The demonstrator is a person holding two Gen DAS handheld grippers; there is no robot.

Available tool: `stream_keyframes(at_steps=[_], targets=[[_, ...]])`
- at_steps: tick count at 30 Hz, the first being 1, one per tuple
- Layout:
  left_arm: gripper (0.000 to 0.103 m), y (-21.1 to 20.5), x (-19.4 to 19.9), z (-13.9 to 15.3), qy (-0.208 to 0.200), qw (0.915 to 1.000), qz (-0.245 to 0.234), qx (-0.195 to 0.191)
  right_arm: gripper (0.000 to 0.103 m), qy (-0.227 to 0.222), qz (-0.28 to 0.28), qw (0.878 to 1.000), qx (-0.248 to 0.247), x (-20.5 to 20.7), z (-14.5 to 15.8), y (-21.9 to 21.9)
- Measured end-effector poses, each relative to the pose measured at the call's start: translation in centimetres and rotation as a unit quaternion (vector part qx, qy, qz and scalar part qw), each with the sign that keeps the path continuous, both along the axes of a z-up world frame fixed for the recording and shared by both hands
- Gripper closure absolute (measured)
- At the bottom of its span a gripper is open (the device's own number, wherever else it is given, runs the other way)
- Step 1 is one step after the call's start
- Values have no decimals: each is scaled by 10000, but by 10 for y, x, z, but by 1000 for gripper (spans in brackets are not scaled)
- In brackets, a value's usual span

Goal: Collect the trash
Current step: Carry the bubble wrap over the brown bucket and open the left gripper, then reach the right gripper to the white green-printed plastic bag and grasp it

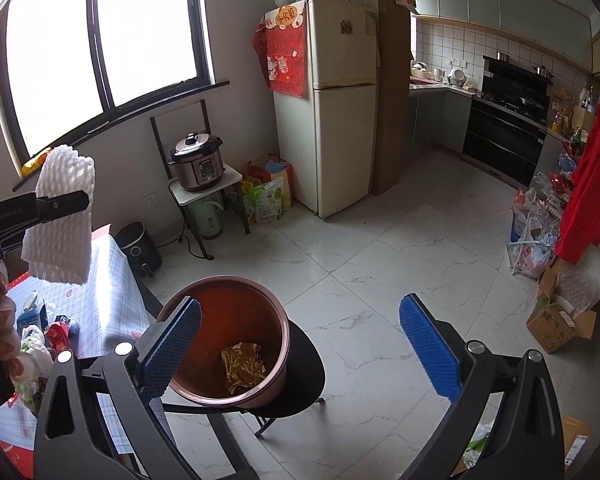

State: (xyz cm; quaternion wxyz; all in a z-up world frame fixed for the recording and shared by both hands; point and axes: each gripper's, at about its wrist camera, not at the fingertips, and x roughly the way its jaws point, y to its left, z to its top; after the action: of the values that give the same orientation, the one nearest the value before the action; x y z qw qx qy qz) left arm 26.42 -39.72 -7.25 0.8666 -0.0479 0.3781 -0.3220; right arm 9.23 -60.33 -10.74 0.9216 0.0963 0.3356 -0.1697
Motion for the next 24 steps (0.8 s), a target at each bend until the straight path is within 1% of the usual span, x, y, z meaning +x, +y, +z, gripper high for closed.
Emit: stream_keyframes(at_steps=[1,2,3,4,5,6,9,13,16,21,24], targets=[[56,-7,2,1,-33,10000,-30,5,6,14,-19,10000,-3,-1,0,-2],[52,-13,5,1,-56,10000,-71,2,6,23,-38,10000,-7,-2,-1,-3],[40,-19,7,2,-68,9999,-132,-25,6,27,-55,10000,-6,-2,-1,-4],[32,-23,9,3,-94,9998,-182,-52,6,27,-66,10000,1,-3,-1,-5],[12,-26,10,4,-138,9997,-181,-39,6,30,-69,10000,11,-3,-1,-5],[8,-27,10,5,-209,9997,-146,-32,6,33,-66,10000,17,-4,0,-5],[7,-23,11,8,-229,9997,-116,-32,6,21,-40,10000,-5,-6,1,-4],[6,-3,6,10,-210,9997,82,35,6,12,35,10000,-3,-4,3,2],[6,16,1,10,-176,9996,190,108,6,-1,136,9999,16,-1,3,8],[6,50,-10,14,-295,9976,520,349,6,61,306,9995,42,2,1,21],[6,76,-19,17,-324,9961,742,353,6,80,470,9989,25,2,2,32]])
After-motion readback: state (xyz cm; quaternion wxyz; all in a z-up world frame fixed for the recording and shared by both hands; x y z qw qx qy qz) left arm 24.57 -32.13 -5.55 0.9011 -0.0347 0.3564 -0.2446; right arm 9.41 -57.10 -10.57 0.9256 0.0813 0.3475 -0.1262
